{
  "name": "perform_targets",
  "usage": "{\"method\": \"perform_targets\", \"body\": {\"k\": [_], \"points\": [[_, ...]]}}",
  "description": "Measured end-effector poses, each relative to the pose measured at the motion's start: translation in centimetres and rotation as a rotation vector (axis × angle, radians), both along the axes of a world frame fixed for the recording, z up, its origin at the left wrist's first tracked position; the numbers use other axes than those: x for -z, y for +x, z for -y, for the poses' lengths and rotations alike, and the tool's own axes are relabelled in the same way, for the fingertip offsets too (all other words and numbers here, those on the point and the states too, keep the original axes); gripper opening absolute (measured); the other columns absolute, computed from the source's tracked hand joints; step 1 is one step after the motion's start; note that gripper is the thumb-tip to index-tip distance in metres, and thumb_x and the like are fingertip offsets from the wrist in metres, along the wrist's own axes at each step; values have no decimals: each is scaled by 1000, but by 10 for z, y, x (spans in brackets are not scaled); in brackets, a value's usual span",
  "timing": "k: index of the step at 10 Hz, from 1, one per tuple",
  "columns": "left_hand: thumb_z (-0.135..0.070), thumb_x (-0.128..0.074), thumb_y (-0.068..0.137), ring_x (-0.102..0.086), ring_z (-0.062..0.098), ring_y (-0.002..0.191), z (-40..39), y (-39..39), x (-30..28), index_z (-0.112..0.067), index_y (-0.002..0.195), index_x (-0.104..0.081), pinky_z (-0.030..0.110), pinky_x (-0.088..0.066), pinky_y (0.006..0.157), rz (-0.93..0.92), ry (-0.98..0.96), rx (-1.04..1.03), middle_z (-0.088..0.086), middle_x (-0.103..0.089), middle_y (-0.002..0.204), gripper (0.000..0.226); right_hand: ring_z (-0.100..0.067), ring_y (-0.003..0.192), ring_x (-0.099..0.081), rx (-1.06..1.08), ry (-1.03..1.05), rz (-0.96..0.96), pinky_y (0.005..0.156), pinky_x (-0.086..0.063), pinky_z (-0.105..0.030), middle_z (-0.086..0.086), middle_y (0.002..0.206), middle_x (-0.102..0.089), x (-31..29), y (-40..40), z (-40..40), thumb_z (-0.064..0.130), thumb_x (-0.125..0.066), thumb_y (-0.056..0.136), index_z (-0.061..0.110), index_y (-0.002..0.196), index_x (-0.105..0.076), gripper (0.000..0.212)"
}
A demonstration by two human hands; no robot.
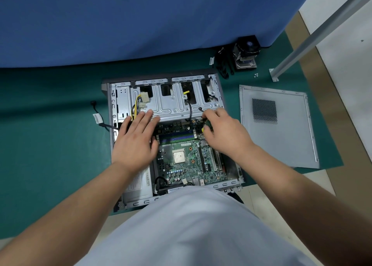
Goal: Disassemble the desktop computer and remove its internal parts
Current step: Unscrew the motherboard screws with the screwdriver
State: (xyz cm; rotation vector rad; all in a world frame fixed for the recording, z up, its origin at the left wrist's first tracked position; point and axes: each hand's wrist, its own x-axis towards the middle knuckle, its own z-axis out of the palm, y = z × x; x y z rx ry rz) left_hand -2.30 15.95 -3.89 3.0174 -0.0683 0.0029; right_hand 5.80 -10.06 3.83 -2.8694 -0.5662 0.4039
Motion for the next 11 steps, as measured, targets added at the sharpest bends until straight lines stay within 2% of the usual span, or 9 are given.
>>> {"method": "perform_targets", "body": {"k": [1, 2, 3, 4, 5, 7, 11], "points": [[-43, -36, 95, -24, 19, 155, 0, -1, 0, -27, 158, -33, 48, -11, 127, 0, -2, -1, 0, -29, 167, 65, -37, 92, -61, -30, 9, -8, 72, -53, -40, -7, 118, -54, 1, -3, -1, 21, -52, 96, 19, 118, -56, 23], [-43, -36, 95, -23, 19, 155, 0, -1, 0, -27, 158, -33, 48, -11, 127, -2, -3, -2, 0, -29, 167, 65, -32, 100, -58, -62, 8, -7, 71, -52, -37, -2, 120, -51, 1, -4, 0, 20, -56, 90, 24, 116, -58, 26], [-43, -36, 95, -23, 19, 155, 0, 0, 0, -27, 158, -32, 48, -11, 127, -8, -4, -2, 0, -29, 168, 66, -37, 92, -63, 26, -74, 42, 68, -54, -39, -6, 122, -54, 2, -6, 0, 41, -47, 102, 27, 132, -53, 34], [-44, -35, 95, -22, 19, 156, 0, -1, -1, -27, 159, -32, 48, -10, 128, -12, -6, -1, -1, -28, 168, 66, -37, 95, -62, 21, -40, 29, 78, -54, -43, -9, 121, -54, 3, -5, -1, 29, -49, 102, 18, 129, -55, 29], [-43, -36, 95, -20, 19, 156, 0, -1, -1, -27, 159, -31, 48, -10, 128, -17, -8, -3, -1, -27, 168, 66, -29, 106, -51, 22, 66, -12, 90, -48, -38, -6, 117, -50, 4, -6, 4, 0, -59, 85, 12, 109, -58, 28], [-44, -36, 96, -19, 18, 156, -1, -1, 1, -27, 159, -31, 48, -11, 127, -14, -10, 0, -1, -26, 169, 66, -24, 104, -47, 49, 98, 14, 89, -45, -34, -4, 110, -49, 7, -10, 9, -6, -58, 82, 13, 101, -58, 27], [-43, -36, 95, -22, 18, 155, -3, 0, 4, -28, 158, -33, 47, -10, 127, 18, -48, 5, -1, -29, 167, 65, -22, 102, -47, 86, 134, 35, 90, -42, -29, 0, 107, -47, 5, -10, 20, -2, -57, 82, 15, 100, -58, 25]]}}
